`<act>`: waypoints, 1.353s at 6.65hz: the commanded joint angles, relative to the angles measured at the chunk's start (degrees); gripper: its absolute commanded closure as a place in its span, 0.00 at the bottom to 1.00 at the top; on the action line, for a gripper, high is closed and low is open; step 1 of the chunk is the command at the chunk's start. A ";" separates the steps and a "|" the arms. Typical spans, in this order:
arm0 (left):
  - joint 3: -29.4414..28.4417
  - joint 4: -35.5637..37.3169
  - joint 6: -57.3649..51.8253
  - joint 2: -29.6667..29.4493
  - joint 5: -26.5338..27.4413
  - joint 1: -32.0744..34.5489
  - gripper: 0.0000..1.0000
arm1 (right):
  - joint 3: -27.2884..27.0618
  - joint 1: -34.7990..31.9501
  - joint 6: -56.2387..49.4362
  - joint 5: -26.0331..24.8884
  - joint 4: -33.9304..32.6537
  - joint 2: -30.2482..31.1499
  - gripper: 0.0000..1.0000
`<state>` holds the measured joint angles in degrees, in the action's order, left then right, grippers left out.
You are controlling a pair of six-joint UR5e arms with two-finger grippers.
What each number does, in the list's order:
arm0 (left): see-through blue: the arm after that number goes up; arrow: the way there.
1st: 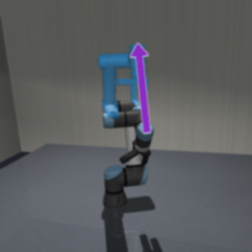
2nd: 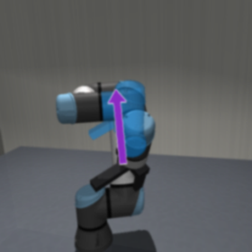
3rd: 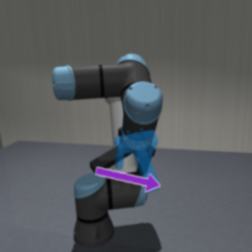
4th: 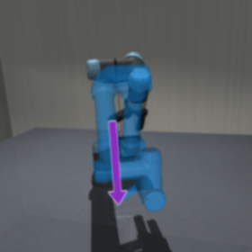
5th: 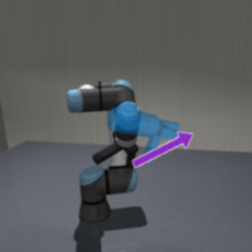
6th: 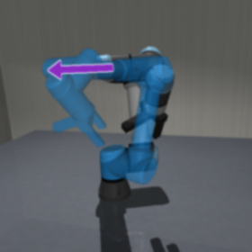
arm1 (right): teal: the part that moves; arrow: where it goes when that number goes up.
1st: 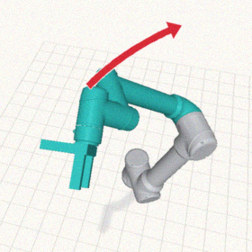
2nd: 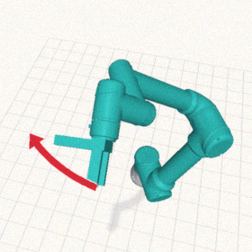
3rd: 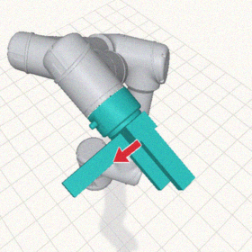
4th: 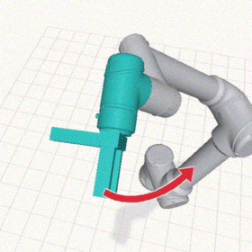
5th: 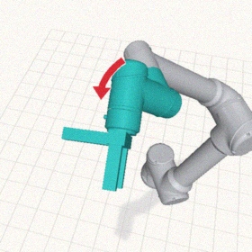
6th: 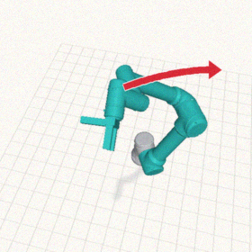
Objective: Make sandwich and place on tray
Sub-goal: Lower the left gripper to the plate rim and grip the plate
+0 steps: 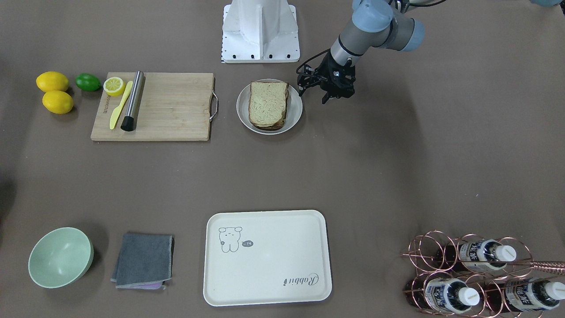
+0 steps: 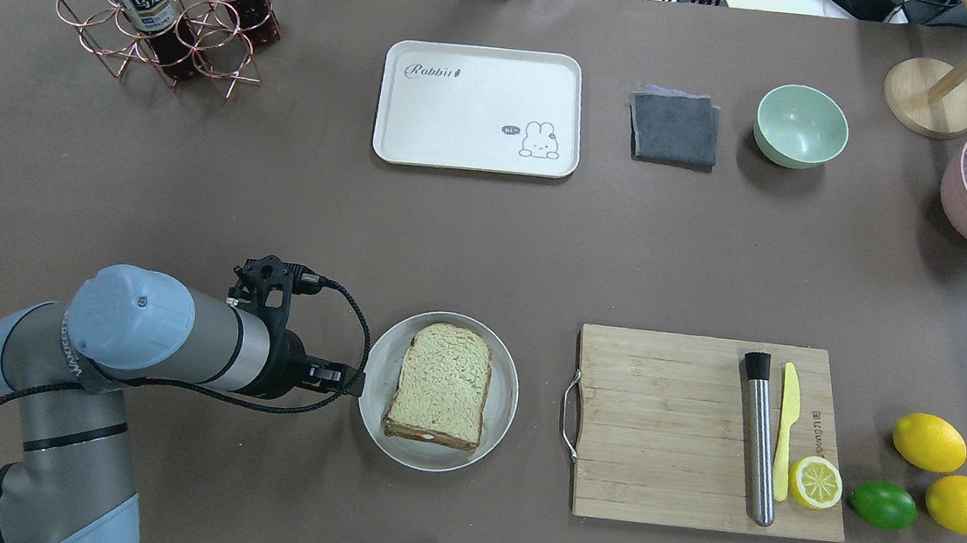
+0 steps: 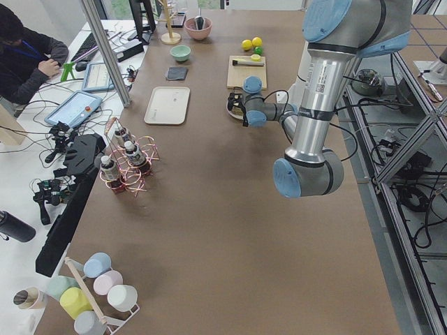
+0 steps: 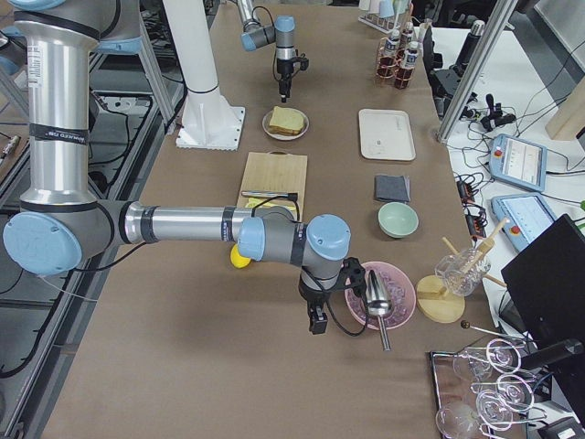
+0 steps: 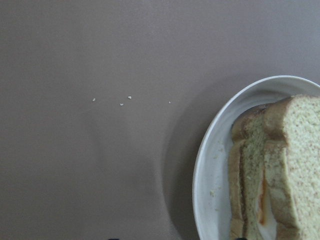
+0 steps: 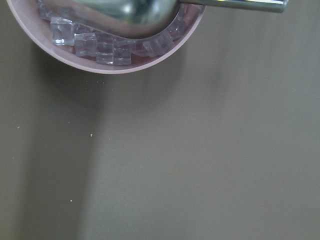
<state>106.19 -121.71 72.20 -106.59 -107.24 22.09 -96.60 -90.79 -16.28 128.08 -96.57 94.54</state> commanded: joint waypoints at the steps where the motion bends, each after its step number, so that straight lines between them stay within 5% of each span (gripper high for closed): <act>1: -2.29 -2.81 0.04 -0.55 0.01 -0.03 0.37 | 0.01 0.00 -0.07 -0.11 0.07 0.03 0.00; 9: -6.61 -4.76 3.12 -4.06 0.01 0.06 0.49 | 0.19 0.00 -0.07 -0.20 0.07 0.03 0.00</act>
<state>100.04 -126.41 75.34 -110.24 -107.23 22.15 -96.43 -90.79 -16.35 127.88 -96.50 94.55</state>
